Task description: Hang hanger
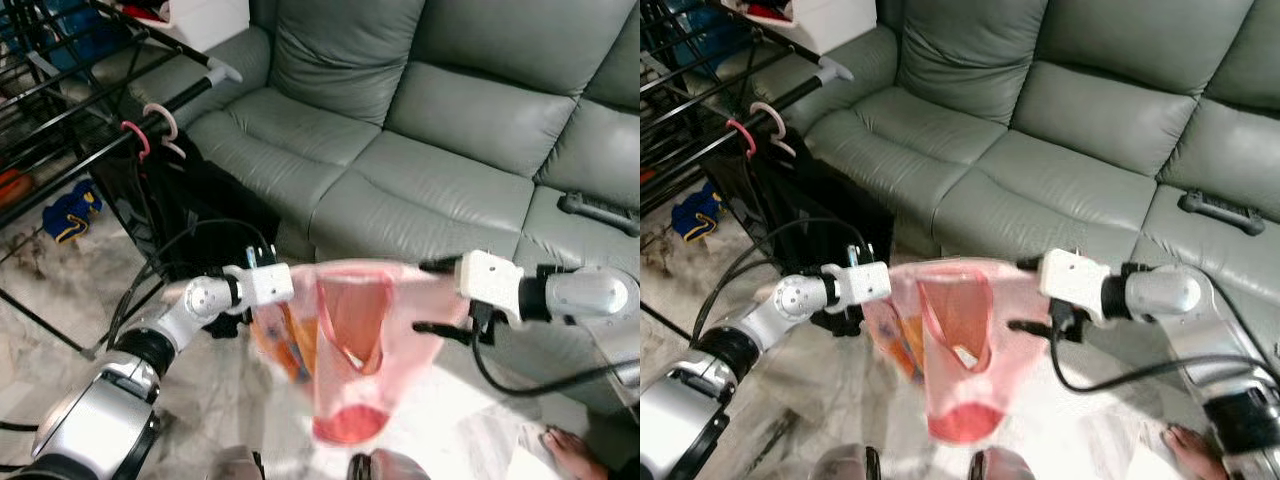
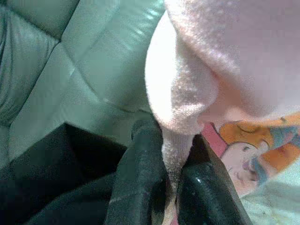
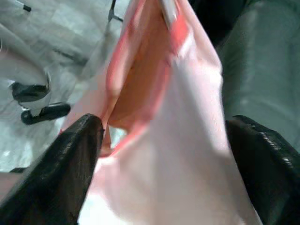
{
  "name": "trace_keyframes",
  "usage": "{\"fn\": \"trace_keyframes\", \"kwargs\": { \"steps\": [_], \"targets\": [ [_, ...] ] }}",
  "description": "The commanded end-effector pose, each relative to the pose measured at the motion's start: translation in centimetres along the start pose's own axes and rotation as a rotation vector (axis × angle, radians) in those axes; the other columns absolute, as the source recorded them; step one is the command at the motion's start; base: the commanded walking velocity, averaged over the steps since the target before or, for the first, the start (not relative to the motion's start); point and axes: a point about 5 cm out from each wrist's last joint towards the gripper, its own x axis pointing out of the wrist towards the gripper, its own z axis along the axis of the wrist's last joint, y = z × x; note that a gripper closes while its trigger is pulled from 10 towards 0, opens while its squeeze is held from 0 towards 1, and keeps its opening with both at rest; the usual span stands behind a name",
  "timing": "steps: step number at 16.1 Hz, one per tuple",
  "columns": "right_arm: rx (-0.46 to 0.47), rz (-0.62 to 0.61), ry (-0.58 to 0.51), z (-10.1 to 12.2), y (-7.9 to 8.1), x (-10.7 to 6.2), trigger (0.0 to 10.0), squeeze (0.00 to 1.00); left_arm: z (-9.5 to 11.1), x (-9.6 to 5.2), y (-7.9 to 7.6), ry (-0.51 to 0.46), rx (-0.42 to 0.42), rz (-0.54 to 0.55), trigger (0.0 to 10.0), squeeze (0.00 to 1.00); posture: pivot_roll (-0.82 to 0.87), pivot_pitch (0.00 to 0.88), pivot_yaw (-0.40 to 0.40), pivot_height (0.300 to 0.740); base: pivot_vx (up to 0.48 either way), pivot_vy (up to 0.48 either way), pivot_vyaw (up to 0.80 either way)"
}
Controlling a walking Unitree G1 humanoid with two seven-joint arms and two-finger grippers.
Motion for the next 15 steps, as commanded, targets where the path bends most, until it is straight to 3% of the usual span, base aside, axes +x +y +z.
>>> {"fn": "trace_keyframes", "kwargs": {
  "steps": [1, 9, 15],
  "targets": [
    [-0.036, 0.032, 0.008, 0.3, -0.4, 0.2, 0.0, 0.00, 0.4, 0.0, 0.3, -0.022, 0.021, -0.009, 0.0, 0.00, -0.09, 0.069, 0.016, 0.740, 0.000, 0.000, 0.00],
    [-0.015, 0.171, 0.093, -0.6, -2.8, 0.0, 0.0, 0.00, 0.2, -0.1, -0.4, -0.024, 0.044, -0.063, 0.0, 0.00, -0.09, 0.069, 0.008, 0.740, 0.000, 0.000, 0.00],
    [-0.025, 0.192, 0.100, -0.8, -3.1, 0.2, 0.0, 0.00, 0.3, 0.0, -0.5, -0.026, 0.049, -0.072, 0.0, 0.00, -0.09, 0.067, 0.006, 0.740, 0.000, 0.000, 0.00]
  ]
}}
